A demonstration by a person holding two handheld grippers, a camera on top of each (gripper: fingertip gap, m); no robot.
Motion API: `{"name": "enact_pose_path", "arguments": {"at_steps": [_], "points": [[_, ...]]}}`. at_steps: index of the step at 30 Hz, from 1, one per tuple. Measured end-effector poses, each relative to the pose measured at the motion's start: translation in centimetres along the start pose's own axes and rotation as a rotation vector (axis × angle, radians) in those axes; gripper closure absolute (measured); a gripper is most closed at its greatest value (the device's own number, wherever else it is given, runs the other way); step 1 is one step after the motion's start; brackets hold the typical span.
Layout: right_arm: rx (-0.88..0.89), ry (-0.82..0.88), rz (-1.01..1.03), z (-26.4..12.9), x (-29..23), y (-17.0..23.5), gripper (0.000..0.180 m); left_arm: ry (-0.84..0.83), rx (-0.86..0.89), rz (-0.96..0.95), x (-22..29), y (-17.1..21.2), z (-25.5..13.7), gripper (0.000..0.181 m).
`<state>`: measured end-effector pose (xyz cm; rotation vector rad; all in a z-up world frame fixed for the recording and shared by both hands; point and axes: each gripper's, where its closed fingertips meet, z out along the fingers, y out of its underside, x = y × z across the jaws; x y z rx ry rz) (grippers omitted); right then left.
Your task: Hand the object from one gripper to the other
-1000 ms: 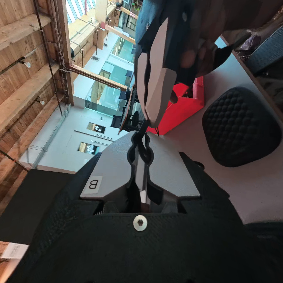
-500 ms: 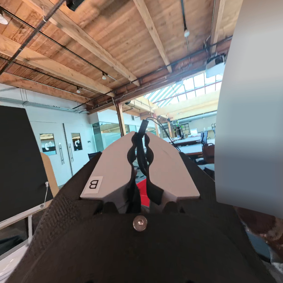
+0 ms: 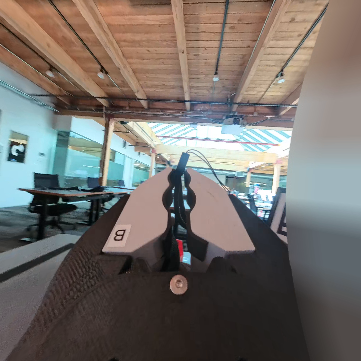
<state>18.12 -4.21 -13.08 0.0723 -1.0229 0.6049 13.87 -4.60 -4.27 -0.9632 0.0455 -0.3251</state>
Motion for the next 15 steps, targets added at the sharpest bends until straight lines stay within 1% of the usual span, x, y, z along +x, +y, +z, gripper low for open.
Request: {"name": "enact_pose_path", "arguments": {"at_steps": [2,4,5,6,7,9,11,12,13,15], "points": [[-0.025,0.024,0.015,0.1,0.3,0.4,0.175,0.021,-0.020,-0.026,0.1,0.4,0.1,0.172],[-0.032,-0.020,0.102,0.1,0.4,0.7,0.177,-0.006,-0.071,0.021,-0.6,0.8,0.0,0.171],[-0.053,-0.045,0.182,0.1,0.7,1.2,0.177,-0.035,-0.111,0.071,-1.3,1.1,-0.2,0.167],[-0.087,-0.076,0.279,0.1,1.1,2.0,0.177,-0.078,-0.156,0.132,-2.2,1.3,-0.5,0.156],[-0.130,-0.111,0.384,0.1,1.4,2.9,0.178,-0.138,-0.204,0.206,-3.3,1.4,-1.0,0.145],[-0.227,-0.154,0.605,-0.2,2.2,5.1,0.178,-0.295,-0.310,0.394,-6.0,1.3,-2.5,0.132],[-0.365,-0.229,0.842,-0.8,2.1,7.5,0.177,-0.512,-0.422,0.640,-8.9,0.5,-4.8,0.129],[-0.416,-0.269,0.948,-1.1,1.8,8.3,0.177,-0.576,-0.476,0.744,-9.6,0.3,-5.6,0.127],[-0.444,-0.295,1.034,-1.4,1.7,8.9,0.177,-0.567,-0.533,0.802,-9.5,0.7,-5.8,0.125],[-0.475,-0.319,1.141,-1.7,1.5,9.7,0.177,-0.362,-0.617,0.774,-6.9,3.6,-4.8,0.122]]}}
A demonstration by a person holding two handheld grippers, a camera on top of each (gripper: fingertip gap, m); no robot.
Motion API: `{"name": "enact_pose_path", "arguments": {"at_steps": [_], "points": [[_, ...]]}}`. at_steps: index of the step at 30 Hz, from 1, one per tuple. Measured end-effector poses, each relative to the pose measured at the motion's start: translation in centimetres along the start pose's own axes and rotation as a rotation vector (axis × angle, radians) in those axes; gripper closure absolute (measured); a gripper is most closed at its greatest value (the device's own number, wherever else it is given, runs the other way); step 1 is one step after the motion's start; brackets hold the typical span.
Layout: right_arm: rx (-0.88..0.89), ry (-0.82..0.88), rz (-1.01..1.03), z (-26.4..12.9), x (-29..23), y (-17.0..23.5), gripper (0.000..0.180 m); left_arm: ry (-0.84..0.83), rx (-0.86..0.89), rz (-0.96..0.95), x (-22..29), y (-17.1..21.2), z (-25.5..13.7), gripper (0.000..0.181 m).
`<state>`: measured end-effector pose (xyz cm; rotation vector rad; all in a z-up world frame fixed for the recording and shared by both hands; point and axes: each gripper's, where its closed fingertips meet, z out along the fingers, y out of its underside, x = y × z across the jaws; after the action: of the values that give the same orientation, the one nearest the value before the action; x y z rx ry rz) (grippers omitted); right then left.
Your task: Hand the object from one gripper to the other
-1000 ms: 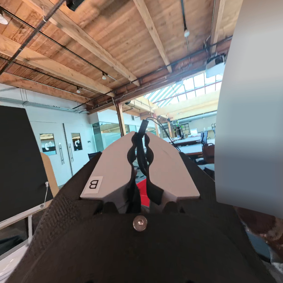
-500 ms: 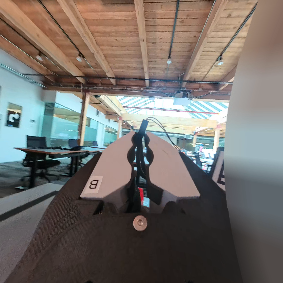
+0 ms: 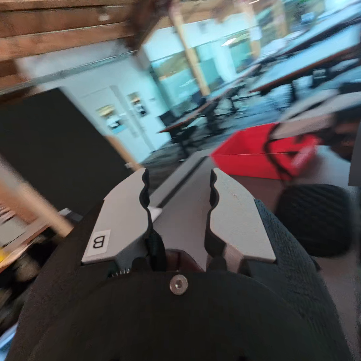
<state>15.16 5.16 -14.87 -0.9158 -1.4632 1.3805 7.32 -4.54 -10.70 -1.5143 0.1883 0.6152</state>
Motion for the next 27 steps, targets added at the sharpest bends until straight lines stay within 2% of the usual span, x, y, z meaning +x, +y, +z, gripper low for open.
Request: {"name": "enact_pose_path", "arguments": {"at_steps": [3,8,13,15,16,18,20,22,24,27], "points": [[-0.022,-0.022,0.032,0.0,0.1,0.3,0.177,0.247,0.046,-0.001,6.0,-1.6,1.2,0.121],[-0.007,-0.082,0.004,0.0,-1.8,-0.2,0.177,0.331,-0.083,0.072,10.8,0.3,4.4,0.126],[0.008,-0.133,-0.036,-0.2,-3.7,-0.8,0.177,0.375,-0.140,0.046,11.8,1.7,5.5,0.151],[0.024,-0.155,-0.038,-0.3,-4.3,-1.1,0.177,0.396,-0.127,0.029,11.9,1.5,5.4,0.176],[0.040,-0.163,-0.041,-0.4,-4.5,-1.4,0.177,0.397,-0.109,0.006,11.8,1.2,5.4,0.176],[0.123,-0.155,-0.054,-0.7,-4.4,-2.5,0.172,0.379,-0.028,-0.089,10.9,-0.1,5.4,0.176],[0.226,-0.122,-0.062,-1.1,-3.8,-3.9,0.146,0.332,0.100,-0.267,8.7,-1.8,5.4,0.176],[0.277,-0.088,-0.081,-1.1,-3.4,-4.4,0.141,0.323,0.244,-0.468,6.7,-3.4,4.9,0.176],[0.275,-0.109,-0.107,-0.5,-3.9,-3.9,0.135,0.328,0.364,-0.640,4.9,-4.5,4.0,0.176],[0.193,-0.194,-0.102,1.5,-5.5,-1.5,0.127,0.360,0.461,-0.770,3.8,-5.5,2.9,0.176]]}}
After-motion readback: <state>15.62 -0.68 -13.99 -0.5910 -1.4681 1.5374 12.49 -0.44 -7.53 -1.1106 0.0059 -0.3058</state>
